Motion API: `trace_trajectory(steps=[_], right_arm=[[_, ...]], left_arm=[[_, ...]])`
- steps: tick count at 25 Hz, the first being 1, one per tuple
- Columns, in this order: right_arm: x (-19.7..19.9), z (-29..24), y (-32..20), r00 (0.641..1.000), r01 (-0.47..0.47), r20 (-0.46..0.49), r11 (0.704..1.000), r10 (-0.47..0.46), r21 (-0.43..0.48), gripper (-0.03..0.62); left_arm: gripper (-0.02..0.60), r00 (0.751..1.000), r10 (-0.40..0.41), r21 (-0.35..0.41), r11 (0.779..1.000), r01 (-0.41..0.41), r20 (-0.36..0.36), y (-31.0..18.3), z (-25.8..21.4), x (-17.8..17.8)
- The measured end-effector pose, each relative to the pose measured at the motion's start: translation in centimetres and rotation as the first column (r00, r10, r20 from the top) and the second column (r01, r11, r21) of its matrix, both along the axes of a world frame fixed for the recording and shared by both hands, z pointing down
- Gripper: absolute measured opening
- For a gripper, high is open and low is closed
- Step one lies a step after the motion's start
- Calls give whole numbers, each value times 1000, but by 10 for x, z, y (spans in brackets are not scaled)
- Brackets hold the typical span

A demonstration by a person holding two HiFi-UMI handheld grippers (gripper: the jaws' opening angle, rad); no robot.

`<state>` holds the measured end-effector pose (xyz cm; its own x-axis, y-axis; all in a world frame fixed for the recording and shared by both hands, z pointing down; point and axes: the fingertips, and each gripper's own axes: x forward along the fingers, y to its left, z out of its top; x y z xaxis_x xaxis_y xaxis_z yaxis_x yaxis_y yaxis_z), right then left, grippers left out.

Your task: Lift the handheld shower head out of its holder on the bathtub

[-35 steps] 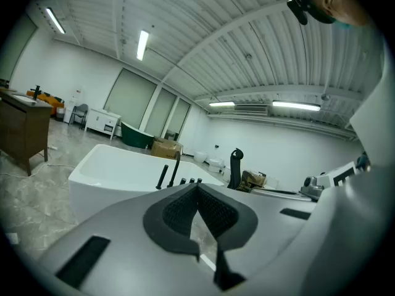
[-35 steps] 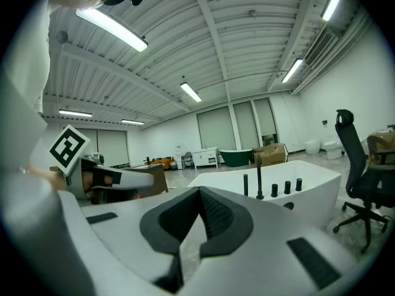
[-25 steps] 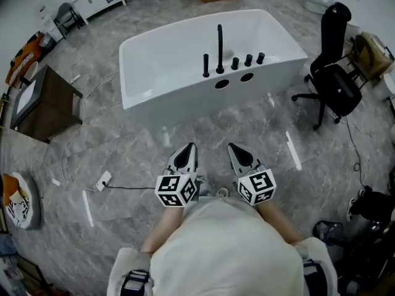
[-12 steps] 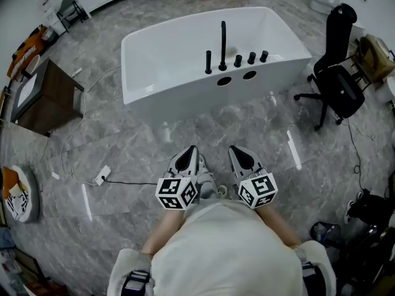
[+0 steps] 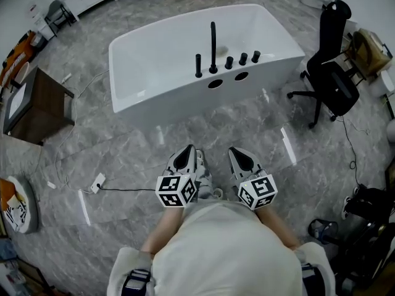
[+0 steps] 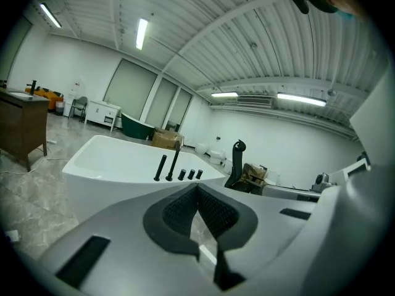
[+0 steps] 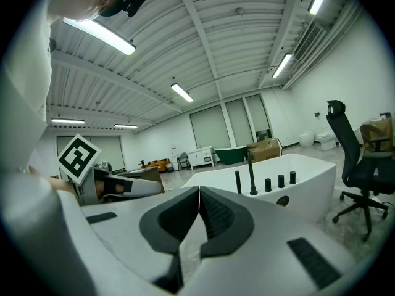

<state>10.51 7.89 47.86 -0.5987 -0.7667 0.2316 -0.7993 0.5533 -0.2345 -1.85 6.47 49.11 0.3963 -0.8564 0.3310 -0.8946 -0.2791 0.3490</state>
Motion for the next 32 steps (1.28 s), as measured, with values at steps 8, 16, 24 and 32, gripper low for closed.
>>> trace_trajectory(steps=[8,16,24,32], right_arm=[[-6,-3,-66,1000,6,-13,1000,-6,4,20],[-32,-7,-135,999,32,-26,999,-32,10,20],[-61,-7,-201,998,39,-46,999,-38,10,20],[-85,6,-265,997,34,-73,999,-34,-3,20]], left_arm=[[20,1000,21,-2,1000,-21,-4,-67,-2,3],[20,999,47,-9,999,-47,11,-133,-2,-14],[20,997,75,-11,997,-74,34,-196,-1,-39],[20,997,64,-34,997,-63,31,-253,10,-72]])
